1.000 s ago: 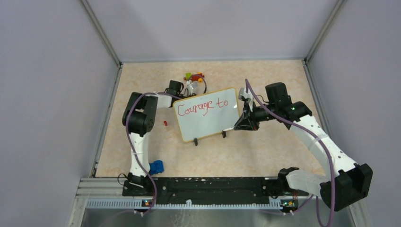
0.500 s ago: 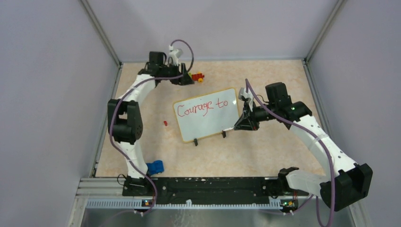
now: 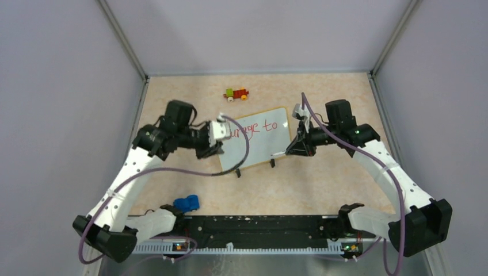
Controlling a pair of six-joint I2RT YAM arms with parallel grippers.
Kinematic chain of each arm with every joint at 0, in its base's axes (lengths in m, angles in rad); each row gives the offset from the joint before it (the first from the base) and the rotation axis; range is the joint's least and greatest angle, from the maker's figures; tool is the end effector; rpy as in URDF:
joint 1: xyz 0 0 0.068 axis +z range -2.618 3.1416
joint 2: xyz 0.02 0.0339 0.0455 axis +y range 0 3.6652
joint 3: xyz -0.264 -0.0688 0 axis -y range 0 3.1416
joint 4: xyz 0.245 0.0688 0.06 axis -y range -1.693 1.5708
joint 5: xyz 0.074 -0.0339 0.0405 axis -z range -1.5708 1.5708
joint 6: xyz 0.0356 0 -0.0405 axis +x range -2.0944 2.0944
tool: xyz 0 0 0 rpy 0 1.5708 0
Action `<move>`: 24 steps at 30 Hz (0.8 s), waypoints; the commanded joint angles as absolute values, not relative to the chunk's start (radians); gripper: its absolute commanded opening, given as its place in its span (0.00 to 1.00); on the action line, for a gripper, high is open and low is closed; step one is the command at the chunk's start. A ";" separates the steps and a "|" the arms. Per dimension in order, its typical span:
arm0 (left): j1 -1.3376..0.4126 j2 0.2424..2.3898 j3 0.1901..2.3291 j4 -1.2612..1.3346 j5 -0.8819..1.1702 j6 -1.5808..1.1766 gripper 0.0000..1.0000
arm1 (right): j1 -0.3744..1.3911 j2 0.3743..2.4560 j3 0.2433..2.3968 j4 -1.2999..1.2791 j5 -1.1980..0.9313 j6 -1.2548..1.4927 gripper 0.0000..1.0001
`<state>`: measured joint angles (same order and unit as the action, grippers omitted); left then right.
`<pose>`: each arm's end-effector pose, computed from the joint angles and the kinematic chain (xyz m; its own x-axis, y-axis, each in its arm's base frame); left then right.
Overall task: Write a sentence on the whiteboard
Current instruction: Move the whiteboard to the center of the board.
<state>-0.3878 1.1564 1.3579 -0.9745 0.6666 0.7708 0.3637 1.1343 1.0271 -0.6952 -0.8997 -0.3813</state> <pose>0.1905 -0.1016 0.3918 0.0288 0.5797 -0.8143 0.9575 0.2179 0.1890 0.2006 0.1062 0.3171 -0.3521 -0.3816 -0.8546 -0.9275 0.2645 0.2640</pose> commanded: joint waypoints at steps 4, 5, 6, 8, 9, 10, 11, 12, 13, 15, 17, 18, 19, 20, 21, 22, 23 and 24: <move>-0.568 1.107 0.921 -0.877 0.478 0.820 0.32 | 0.274 1.151 1.008 -0.584 -0.873 -0.306 0.00; -0.591 1.128 0.891 -0.834 0.463 0.806 0.30 | 0.264 1.153 1.003 -0.575 -0.874 -0.298 0.00; -0.613 1.154 0.869 -0.795 0.447 0.796 0.28 | 0.259 1.153 1.001 -0.568 -0.876 -0.293 0.00; -0.647 1.217 0.834 -0.732 0.409 0.773 0.26 | 0.247 1.149 0.994 -0.557 -0.879 -0.287 0.00; -0.660 1.243 0.825 -0.698 0.395 0.766 0.25 | 0.242 1.148 0.989 -0.551 -0.880 -0.284 0.00; -0.672 1.267 0.818 -0.662 0.370 0.754 0.23 | 0.237 1.144 0.985 -0.546 -0.883 -0.280 0.00; -0.685 1.289 0.815 -0.628 0.355 0.749 0.22 | 0.235 1.142 0.980 -0.541 -0.885 -0.278 0.00; -0.695 1.312 0.816 -0.602 0.345 0.745 0.22 | 0.232 1.141 0.978 -0.540 -0.888 -0.278 0.00; -0.704 1.333 0.818 -0.583 0.333 0.739 0.21 | 0.230 1.141 0.979 -0.541 -0.891 -0.278 0.00; -0.723 1.370 0.818 -0.542 0.300 0.730 0.21 | 0.227 1.143 0.981 -0.540 -0.893 -0.279 0.00; -0.742 1.398 0.816 -0.502 0.279 0.726 0.21 | 0.227 1.144 0.982 -0.540 -0.893 -0.279 0.00; -0.752 1.414 0.815 -0.488 0.272 0.722 0.20 | 0.226 1.145 0.983 -0.540 -0.893 -0.280 0.00; -0.764 1.423 0.816 -0.476 0.269 0.718 0.20 | 0.226 1.146 0.984 -0.541 -0.893 -0.280 0.00; -0.774 1.433 0.815 -0.461 0.265 0.712 0.20 | 0.226 1.147 0.984 -0.540 -0.892 -0.281 0.00; -0.783 1.444 0.815 -0.448 0.262 0.705 0.20 | 0.226 1.147 0.983 -0.540 -0.891 -0.281 0.00; -0.791 1.453 0.816 -0.429 0.256 0.698 0.20 | 0.226 1.149 0.983 -0.538 -0.891 -0.282 0.00; -0.796 1.463 0.816 -0.414 0.250 0.692 0.20 | 0.226 1.149 0.982 -0.536 -0.891 -0.282 0.00; -0.800 1.471 0.820 -0.400 0.245 0.688 0.20 | 0.226 1.149 0.983 -0.537 -0.891 -0.282 0.00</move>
<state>-0.7776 1.4464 0.8204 -0.5171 0.2756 0.7216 0.2371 1.1530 0.9756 -0.5682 -0.8738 -0.2840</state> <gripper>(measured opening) 0.201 0.087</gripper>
